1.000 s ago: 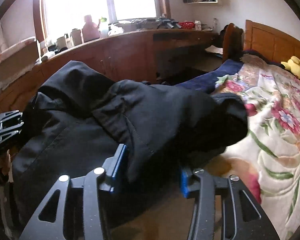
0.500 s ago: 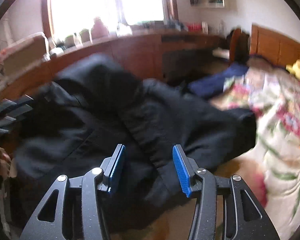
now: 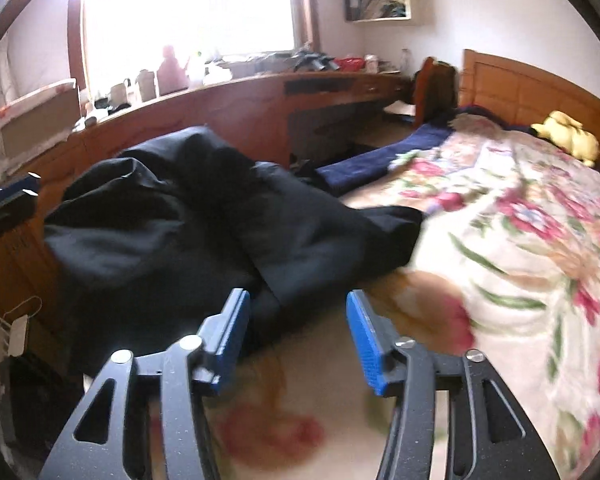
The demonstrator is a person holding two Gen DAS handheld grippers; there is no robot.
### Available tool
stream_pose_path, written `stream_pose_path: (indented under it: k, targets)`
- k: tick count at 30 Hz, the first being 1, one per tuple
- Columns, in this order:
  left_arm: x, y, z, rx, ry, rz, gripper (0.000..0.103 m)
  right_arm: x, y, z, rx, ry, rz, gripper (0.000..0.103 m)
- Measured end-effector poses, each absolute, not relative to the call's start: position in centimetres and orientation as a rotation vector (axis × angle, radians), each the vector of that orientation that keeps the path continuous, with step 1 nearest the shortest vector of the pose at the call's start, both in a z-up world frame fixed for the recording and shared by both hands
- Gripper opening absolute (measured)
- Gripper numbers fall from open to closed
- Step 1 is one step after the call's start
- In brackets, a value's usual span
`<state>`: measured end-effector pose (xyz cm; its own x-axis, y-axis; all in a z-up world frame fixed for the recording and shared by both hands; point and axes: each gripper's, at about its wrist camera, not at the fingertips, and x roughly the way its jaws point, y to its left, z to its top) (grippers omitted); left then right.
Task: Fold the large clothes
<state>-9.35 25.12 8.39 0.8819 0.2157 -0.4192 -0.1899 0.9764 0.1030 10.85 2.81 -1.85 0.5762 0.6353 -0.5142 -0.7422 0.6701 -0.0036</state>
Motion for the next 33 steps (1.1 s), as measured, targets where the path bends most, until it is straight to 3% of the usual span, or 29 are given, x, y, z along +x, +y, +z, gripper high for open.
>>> stream_pose_path:
  k: [3, 5, 18, 33]
  targets:
    - [-8.2, 21.3, 8.0, 0.061, 0.433, 0.177, 0.042, 9.1, -2.1, -1.0, -0.194, 0.463, 0.744, 0.081]
    - [-7.3, 19.2, 7.7, 0.057, 0.438, 0.150, 0.042, 8.0, -5.1, -0.8, -0.171, 0.448, 0.715, 0.084]
    - [-1.7, 5.6, 5.7, 0.031, 0.469, 0.012, 0.042, 3.6, -18.5, -1.4, -0.079, 0.358, 0.397, 0.084]
    - [0.9, -2.7, 5.1, -0.002, 0.414, -0.085, 0.042, 3.5, -22.0, -4.6, -0.022, 0.230, 0.194, 0.084]
